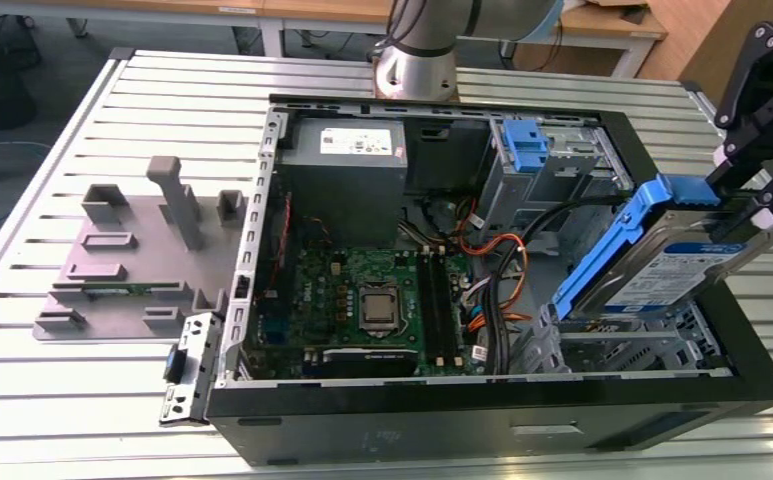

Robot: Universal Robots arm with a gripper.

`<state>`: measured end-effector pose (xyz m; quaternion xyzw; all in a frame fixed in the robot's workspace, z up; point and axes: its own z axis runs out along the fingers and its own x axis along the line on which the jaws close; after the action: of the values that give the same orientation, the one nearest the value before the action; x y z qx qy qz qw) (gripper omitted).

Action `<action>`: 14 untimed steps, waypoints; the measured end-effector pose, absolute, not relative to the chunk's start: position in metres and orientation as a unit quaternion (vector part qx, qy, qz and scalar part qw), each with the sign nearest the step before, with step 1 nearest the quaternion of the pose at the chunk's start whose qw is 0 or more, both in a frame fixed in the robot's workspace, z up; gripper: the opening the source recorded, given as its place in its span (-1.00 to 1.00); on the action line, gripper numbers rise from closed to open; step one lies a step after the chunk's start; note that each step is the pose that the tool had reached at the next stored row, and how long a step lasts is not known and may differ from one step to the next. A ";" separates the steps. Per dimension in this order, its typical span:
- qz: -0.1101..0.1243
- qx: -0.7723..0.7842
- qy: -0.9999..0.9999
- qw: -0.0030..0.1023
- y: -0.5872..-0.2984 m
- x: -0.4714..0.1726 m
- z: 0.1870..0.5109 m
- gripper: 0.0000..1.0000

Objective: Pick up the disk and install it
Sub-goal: 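Pick up the disk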

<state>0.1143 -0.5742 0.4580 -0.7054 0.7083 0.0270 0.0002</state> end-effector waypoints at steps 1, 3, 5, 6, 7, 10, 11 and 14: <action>0.027 -0.705 0.708 0.000 -0.575 0.114 0.458 -0.30; 0.027 -0.705 0.708 0.000 -0.576 0.114 0.458 -0.30; 0.027 -0.705 0.708 0.000 -0.577 0.114 0.457 -0.30; 0.027 -0.705 0.708 0.000 -0.578 0.114 0.457 -0.30; 0.027 -0.705 0.708 0.000 -0.578 0.114 0.457 -0.30; 0.027 -0.705 0.708 0.000 -0.578 0.114 0.455 -0.30; 0.027 -0.705 0.708 0.000 -0.578 0.114 0.455 -0.30; 0.027 -0.705 0.708 0.000 -0.578 0.114 0.455 -0.30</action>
<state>0.1145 -0.5777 0.4552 -0.7054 0.7083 0.0269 0.0002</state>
